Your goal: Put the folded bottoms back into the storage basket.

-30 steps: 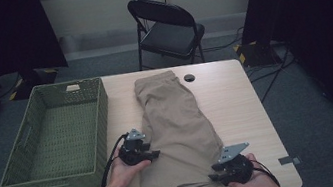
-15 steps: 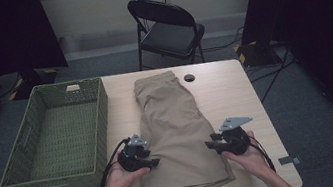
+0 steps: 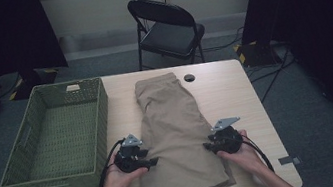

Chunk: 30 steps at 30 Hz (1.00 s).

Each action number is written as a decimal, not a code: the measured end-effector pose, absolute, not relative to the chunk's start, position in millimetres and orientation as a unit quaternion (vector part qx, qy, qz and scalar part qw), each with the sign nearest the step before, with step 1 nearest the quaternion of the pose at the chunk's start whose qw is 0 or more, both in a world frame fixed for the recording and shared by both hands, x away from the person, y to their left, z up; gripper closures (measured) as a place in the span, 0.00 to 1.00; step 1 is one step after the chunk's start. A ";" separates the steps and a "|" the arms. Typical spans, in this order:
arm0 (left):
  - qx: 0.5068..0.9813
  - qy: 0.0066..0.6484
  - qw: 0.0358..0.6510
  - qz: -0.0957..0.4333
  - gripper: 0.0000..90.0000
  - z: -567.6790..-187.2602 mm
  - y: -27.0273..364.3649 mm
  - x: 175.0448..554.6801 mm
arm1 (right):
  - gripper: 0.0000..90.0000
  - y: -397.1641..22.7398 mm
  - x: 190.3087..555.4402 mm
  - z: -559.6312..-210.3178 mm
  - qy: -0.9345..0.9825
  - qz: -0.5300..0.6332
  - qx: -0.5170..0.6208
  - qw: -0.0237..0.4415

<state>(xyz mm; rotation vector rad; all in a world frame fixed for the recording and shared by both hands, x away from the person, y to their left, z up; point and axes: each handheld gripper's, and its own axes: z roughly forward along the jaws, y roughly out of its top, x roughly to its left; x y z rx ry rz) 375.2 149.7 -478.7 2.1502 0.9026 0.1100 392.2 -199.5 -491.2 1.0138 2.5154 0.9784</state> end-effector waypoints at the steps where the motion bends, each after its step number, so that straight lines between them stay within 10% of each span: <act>1: 0.846 0.356 0.394 0.045 0.50 -477.7 150.2 377.2 | 0.66 -200.5 390.6 -490.9 0.867 0.334 0.347 0.128; 15: 0.858 0.342 0.378 0.059 0.63 -489.2 128.6 390.4 | 0.59 -221.7 349.9 -483.7 0.877 0.325 0.337 0.105; 30: 0.862 0.346 0.366 0.050 0.62 -488.5 140.7 374.1 | 0.53 -188.1 408.7 -471.8 0.842 0.375 0.362 0.141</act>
